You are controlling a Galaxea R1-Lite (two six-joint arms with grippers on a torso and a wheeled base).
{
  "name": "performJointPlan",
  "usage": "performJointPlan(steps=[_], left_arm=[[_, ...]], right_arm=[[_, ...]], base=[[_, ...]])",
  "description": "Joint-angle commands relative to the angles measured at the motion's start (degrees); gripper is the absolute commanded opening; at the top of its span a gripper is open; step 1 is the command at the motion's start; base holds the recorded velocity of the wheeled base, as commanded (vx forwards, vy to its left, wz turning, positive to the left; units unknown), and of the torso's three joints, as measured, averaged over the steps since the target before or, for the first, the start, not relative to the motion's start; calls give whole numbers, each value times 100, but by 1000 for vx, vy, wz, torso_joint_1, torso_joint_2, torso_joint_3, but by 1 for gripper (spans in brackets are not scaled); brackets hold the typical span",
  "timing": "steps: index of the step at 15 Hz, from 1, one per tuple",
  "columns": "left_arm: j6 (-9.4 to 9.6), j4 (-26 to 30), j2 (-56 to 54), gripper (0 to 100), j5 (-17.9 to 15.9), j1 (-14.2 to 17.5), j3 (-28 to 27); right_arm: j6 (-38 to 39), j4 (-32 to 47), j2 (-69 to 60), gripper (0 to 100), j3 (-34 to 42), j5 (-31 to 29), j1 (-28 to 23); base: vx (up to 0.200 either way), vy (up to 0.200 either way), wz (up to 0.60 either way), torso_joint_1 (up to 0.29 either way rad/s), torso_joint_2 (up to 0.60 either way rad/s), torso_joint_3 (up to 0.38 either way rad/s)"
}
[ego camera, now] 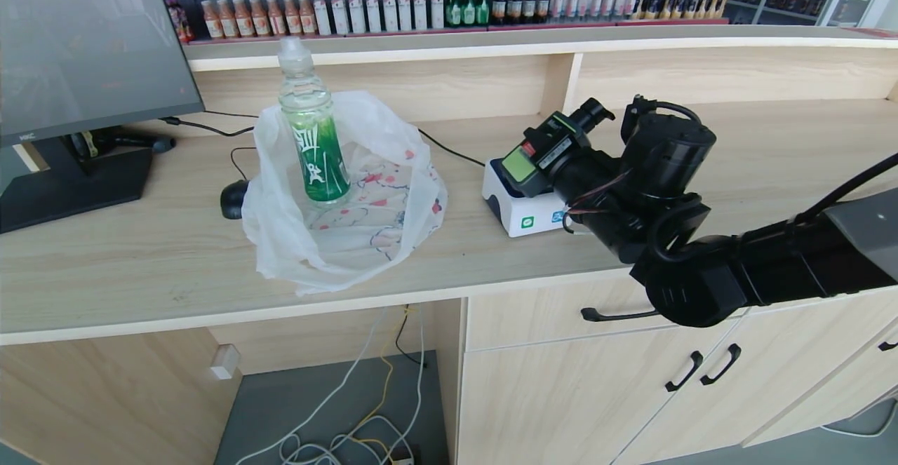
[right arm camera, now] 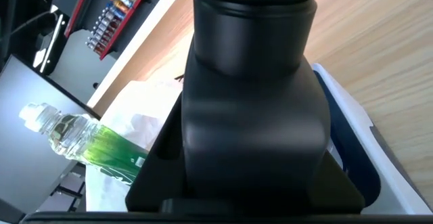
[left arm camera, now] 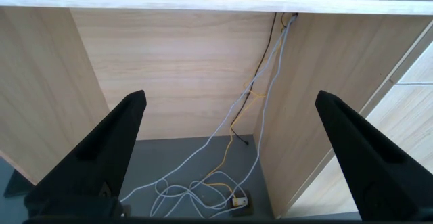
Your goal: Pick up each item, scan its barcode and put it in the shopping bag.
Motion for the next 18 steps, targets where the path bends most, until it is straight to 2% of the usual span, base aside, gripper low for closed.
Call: performJointPlan(steps=[1, 9, 14, 18], left_arm=[[0, -2, -2, 100, 0, 0, 0], [0, -2, -2, 100, 0, 0, 0], [0, -2, -2, 100, 0, 0, 0], [0, -2, -2, 100, 0, 0, 0]], right_arm=[[-2, 6, -3, 0, -18, -1, -27], [7, 6, 24, 0, -71, 8, -62], [7, 200, 120, 0, -457, 8, 17], [68, 200, 138, 0, -422, -185, 26]], base=[[0, 0, 0, 0, 0, 0], [0, 0, 0, 0, 0, 0], [0, 0, 0, 0, 0, 0], [0, 0, 0, 0, 0, 0]])
